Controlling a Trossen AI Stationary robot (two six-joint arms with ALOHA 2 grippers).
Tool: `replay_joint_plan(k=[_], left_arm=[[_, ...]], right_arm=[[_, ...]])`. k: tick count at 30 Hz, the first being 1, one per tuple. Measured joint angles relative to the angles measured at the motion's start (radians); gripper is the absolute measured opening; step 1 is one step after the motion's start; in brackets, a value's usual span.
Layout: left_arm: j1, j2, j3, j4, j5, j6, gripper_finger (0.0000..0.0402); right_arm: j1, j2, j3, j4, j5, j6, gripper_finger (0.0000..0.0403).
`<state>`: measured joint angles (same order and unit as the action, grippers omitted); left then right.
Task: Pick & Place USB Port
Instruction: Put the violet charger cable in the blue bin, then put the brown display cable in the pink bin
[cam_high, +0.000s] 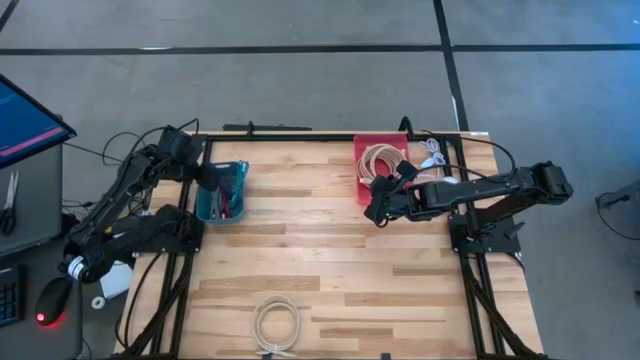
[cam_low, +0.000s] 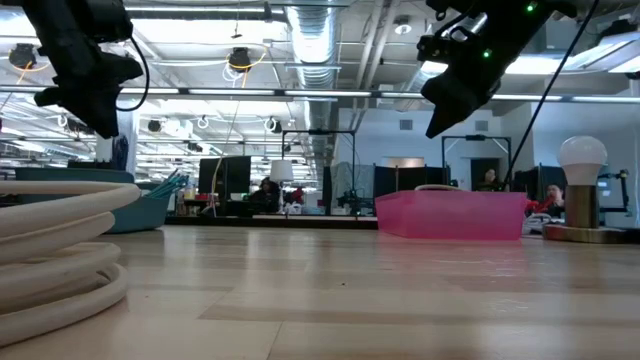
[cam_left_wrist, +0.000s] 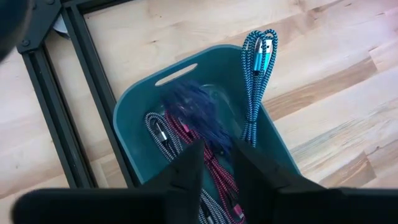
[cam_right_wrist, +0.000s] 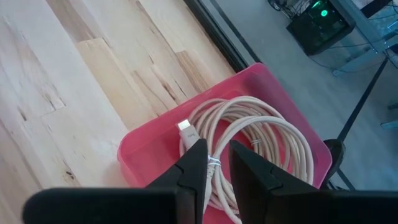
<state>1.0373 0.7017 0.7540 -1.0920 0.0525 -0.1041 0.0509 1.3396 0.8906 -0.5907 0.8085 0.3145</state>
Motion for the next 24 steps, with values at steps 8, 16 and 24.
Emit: replay_joint_plan(k=[8,16,24], left_arm=[[0.000,0.000,0.000,0.006,0.000,0.001,0.0134],[0.000,0.000,0.000,0.170,0.143,0.077,0.0127],[-0.088,-0.008,0.001,0.359,0.462,0.189,0.0086]], right_arm=[[0.000,0.000,0.000,0.000,0.000,-0.018,0.0059],[0.005,-0.007,0.050,0.000,-0.067,-0.084,0.0059],[0.075,-0.024,0.077,0.016,-0.080,-0.139,0.0059]])
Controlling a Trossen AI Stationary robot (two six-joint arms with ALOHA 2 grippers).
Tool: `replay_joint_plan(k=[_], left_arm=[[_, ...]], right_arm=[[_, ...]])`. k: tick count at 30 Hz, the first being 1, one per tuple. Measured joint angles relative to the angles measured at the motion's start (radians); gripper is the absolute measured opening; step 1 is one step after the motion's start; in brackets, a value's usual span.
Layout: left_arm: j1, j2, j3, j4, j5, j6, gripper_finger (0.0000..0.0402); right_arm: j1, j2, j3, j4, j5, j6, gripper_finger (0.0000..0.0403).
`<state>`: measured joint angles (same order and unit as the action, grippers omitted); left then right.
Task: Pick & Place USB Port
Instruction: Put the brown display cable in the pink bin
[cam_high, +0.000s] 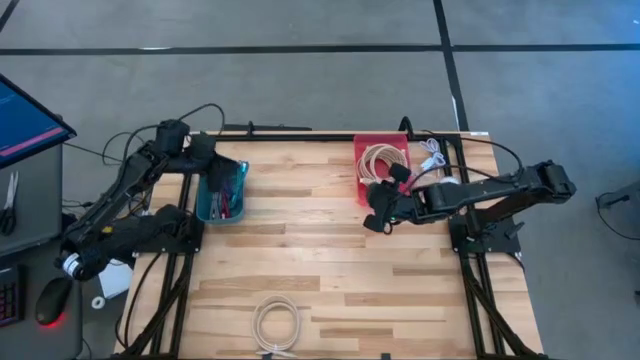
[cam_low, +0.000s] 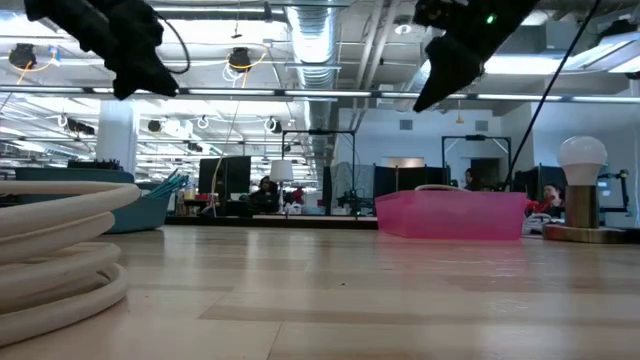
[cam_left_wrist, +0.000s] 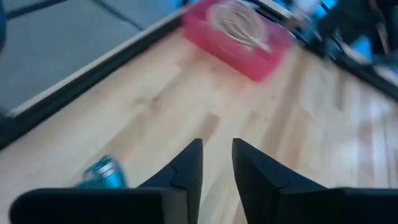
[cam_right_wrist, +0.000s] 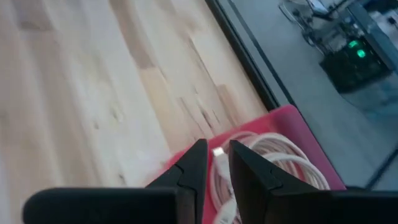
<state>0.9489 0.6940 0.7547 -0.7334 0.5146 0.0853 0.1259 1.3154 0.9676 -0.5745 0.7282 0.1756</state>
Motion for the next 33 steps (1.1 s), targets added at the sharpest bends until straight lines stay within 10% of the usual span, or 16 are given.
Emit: replay_joint_plan(k=[19,33], left_arm=[[-0.690,-0.187,-0.010,0.214,-0.403,0.092,0.0005],[-0.970,-0.379,-0.394,0.556,-0.645,-0.002,0.0004]], right_arm=[[0.273,-0.308,-0.148,0.045,0.070,0.101,0.0059],[0.355,-0.505,-0.371,0.360,0.084,0.010,0.0059]])
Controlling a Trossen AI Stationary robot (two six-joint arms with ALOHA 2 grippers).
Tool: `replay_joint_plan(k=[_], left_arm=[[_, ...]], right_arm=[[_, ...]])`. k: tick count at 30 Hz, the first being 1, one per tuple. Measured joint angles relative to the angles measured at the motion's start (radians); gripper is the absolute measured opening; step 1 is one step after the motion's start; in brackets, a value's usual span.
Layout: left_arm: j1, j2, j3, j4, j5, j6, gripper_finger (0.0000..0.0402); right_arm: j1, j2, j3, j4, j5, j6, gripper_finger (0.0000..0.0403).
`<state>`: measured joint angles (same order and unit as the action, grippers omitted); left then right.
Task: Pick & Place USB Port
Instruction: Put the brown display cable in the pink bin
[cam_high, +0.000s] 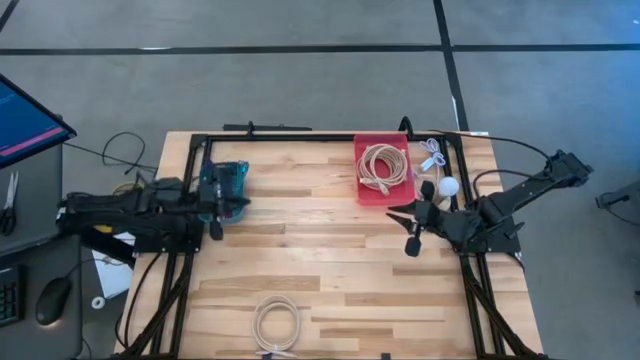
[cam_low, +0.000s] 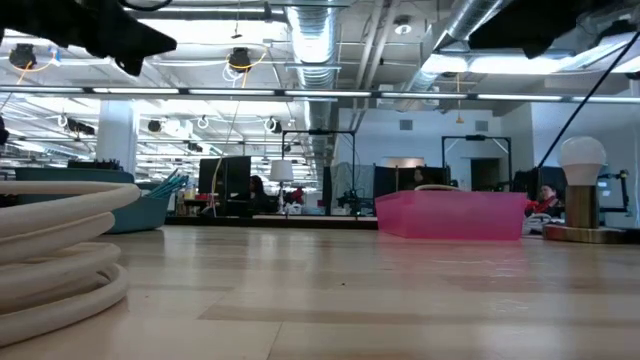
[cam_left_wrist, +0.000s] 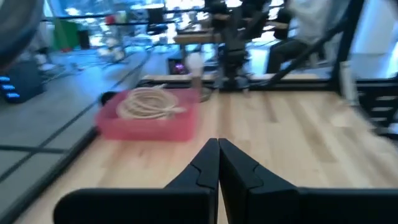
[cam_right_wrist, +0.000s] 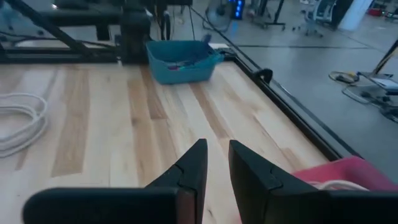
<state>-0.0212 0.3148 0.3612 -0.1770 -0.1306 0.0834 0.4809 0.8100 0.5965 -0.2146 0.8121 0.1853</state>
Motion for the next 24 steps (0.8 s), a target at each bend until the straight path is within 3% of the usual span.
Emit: replay_joint_plan(k=[12,18,24], left_arm=[[-0.241,0.154,-0.038,0.249,0.019,-0.014,0.0006],[-0.256,0.206,-0.038,0.357,0.108,-0.014,0.0013],[-0.256,0.224,-0.038,0.458,0.128,-0.014,0.0008]], right_arm=[[0.008,-0.031,-0.078,0.143,-0.002,0.023,0.0059],[0.008,-0.002,-0.078,0.148,-0.003,0.025,0.0059],[0.008,0.034,-0.078,0.148,-0.003,0.025,0.0059]])
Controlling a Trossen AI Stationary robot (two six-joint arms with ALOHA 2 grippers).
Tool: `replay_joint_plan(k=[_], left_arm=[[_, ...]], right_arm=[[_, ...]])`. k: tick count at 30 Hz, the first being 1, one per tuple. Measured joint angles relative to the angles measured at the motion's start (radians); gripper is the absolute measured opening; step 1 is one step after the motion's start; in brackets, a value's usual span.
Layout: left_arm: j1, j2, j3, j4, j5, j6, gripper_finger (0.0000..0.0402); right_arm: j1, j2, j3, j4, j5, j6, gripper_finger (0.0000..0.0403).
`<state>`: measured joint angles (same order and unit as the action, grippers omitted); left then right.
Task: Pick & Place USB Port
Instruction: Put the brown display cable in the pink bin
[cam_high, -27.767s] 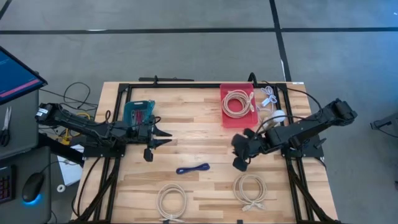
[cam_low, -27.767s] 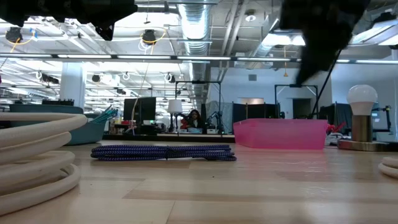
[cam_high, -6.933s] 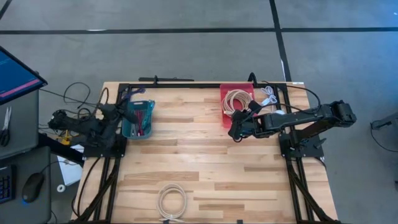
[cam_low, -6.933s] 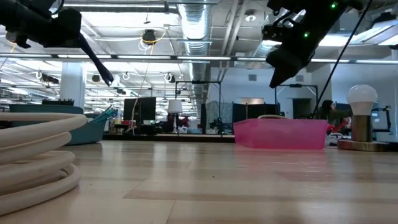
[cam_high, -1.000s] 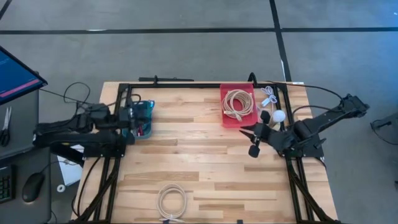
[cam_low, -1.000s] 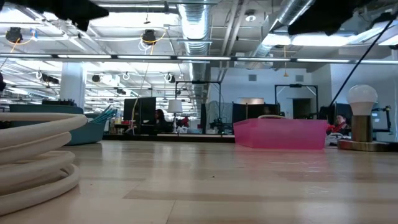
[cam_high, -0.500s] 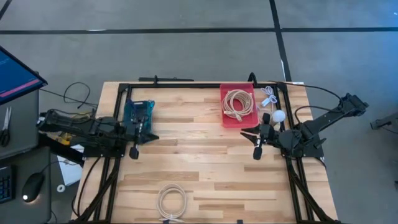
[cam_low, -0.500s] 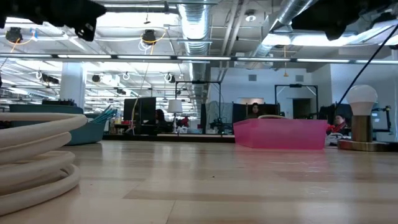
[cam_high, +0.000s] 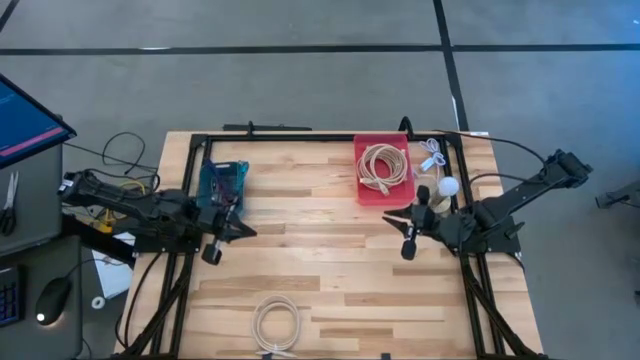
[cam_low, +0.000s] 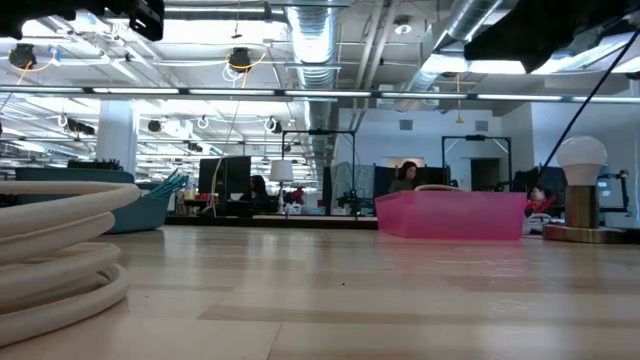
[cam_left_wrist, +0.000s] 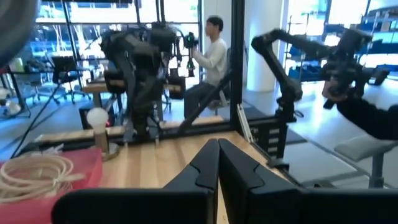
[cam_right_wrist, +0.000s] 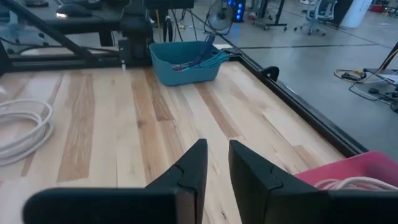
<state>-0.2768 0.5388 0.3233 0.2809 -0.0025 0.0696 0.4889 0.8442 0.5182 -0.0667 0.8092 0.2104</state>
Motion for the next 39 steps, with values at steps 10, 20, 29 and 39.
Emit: replay_joint_plan(k=[10,20,29,39], left_arm=[[0.000,0.000,0.000,0.102,0.000,0.000,0.0010],[0.000,0.000,0.000,0.103,0.000,0.000,0.0010],[0.000,0.000,0.000,0.103,-0.005,-0.045,0.0008],[0.001,0.065,0.001,0.101,-0.209,-0.044,0.0005]], right_arm=[[0.000,0.027,0.000,0.001,0.000,-0.042,0.0059],[0.000,0.027,0.000,0.000,0.000,-0.045,0.0059],[0.000,0.027,0.000,0.000,0.000,-0.051,0.0059],[0.000,0.027,0.000,0.000,0.000,-0.087,0.0059]])
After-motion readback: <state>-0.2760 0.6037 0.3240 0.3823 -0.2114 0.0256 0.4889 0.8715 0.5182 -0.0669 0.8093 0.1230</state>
